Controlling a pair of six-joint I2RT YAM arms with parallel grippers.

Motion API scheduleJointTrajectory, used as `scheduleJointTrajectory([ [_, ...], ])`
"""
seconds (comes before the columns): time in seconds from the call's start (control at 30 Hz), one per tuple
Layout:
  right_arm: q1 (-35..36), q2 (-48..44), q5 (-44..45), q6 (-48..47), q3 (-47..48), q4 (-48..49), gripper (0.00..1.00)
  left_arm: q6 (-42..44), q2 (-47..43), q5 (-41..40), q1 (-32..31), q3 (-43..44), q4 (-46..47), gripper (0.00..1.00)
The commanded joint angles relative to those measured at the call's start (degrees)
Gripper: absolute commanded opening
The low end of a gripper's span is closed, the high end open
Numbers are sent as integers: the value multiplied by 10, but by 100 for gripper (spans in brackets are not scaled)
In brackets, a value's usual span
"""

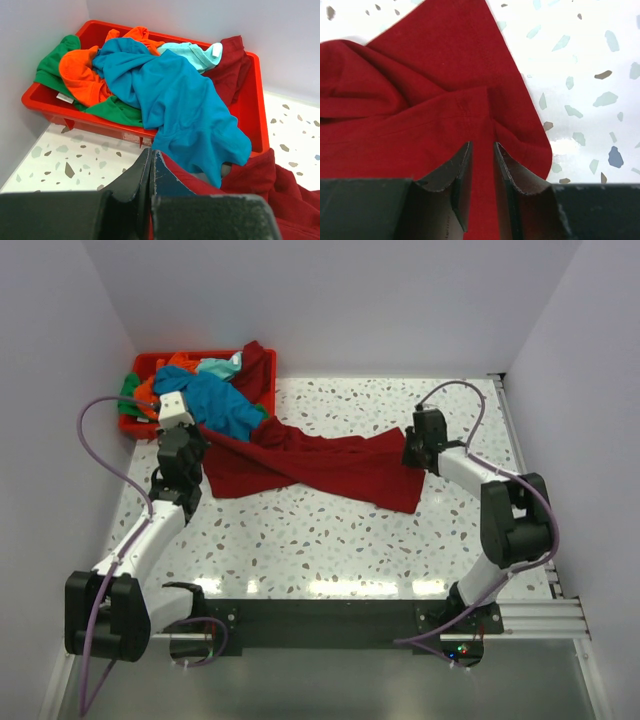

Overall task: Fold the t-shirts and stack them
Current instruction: Flatten the tshirt out

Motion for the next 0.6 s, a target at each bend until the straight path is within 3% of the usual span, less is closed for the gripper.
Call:
scheduleJointTrajectory([
  [0.0,-1,21,1,-7,30,-6,27,7,0,4,6,4,23,0],
  [0.23,-1,51,3,-9,44,13,33,6,3,8,6,5,24,0],
  [0.57,-2,82,0,-12,64,25,34,7,5,9,6,7,23,0],
])
